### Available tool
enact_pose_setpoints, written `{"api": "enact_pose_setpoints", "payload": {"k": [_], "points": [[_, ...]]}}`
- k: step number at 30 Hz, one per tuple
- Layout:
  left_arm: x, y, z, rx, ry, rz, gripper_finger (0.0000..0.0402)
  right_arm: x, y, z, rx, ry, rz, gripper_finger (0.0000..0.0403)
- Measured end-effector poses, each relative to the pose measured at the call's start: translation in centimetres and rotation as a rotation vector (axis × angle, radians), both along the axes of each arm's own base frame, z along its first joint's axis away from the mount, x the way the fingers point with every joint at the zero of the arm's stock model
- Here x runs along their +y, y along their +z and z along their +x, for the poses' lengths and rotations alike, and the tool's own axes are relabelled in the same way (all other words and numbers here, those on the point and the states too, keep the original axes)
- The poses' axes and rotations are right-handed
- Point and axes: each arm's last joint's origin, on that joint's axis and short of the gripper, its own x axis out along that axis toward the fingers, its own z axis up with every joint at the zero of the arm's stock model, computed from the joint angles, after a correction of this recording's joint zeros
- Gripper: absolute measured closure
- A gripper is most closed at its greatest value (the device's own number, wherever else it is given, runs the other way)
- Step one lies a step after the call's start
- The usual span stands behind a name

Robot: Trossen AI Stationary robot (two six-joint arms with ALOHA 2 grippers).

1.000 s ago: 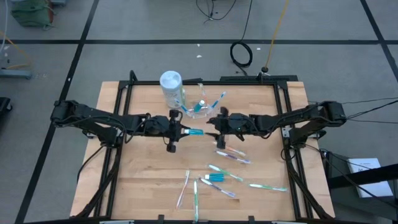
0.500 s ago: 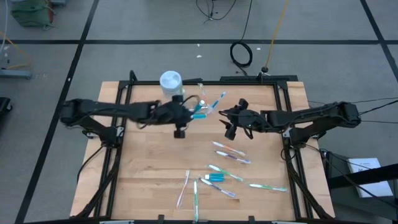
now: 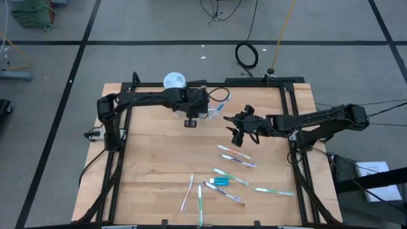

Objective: Pick & Place toothbrushing station
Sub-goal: Put the mouthwash into the transparent organizer

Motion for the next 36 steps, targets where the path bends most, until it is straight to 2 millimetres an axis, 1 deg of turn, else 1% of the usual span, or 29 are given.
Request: {"api": "enact_pose_setpoints", "payload": {"k": [3, 6, 11, 14, 17, 23, 27, 33, 36], "points": [[0.8, -0.9, 0.0, 0.018, 0.007, -0.038, 0.0302, 0.0, -0.4, -0.1, 0.004, -0.004, -0.003, 0.0202], [0.9, -1.4, 0.0, 0.048, 0.007, -0.038, 0.0302, 0.0, -0.4, -0.1, -0.002, -0.005, -0.003, 0.0202], [1.0, -1.5, 0.0, 0.082, -0.083, -0.003, 0.0302, 0.0, -0.1, 0.1, -0.033, -0.005, -0.003, 0.0202], [1.0, -1.5, 0.0, 0.091, -0.082, 0.015, 0.0299, 0.0, 0.1, 0.2, -0.058, -0.004, -0.002, 0.0204], [1.2, -1.5, 0.0, 0.095, -0.067, 0.039, 0.0282, 0.0, 0.0, 0.2, -0.052, -0.004, -0.002, 0.0204], [1.4, -1.3, 0.3, 0.059, -0.058, 0.061, 0.0232, 0.0, 0.0, 0.2, -0.052, -0.003, -0.002, 0.0204], [1.5, -1.2, 0.6, 0.027, -0.064, 0.075, 0.0215, 0.0, 0.0, 0.2, -0.052, -0.004, -0.002, 0.0204], [1.5, -1.1, 0.8, 0.003, -0.055, 0.079, 0.0225, 0.0, 0.0, 0.2, -0.052, -0.004, -0.002, 0.0204], [1.1, -0.7, 0.7, -0.006, -0.047, 0.075, 0.0235, 0.0, 0.0, 0.2, -0.052, -0.003, -0.002, 0.0204]]}}
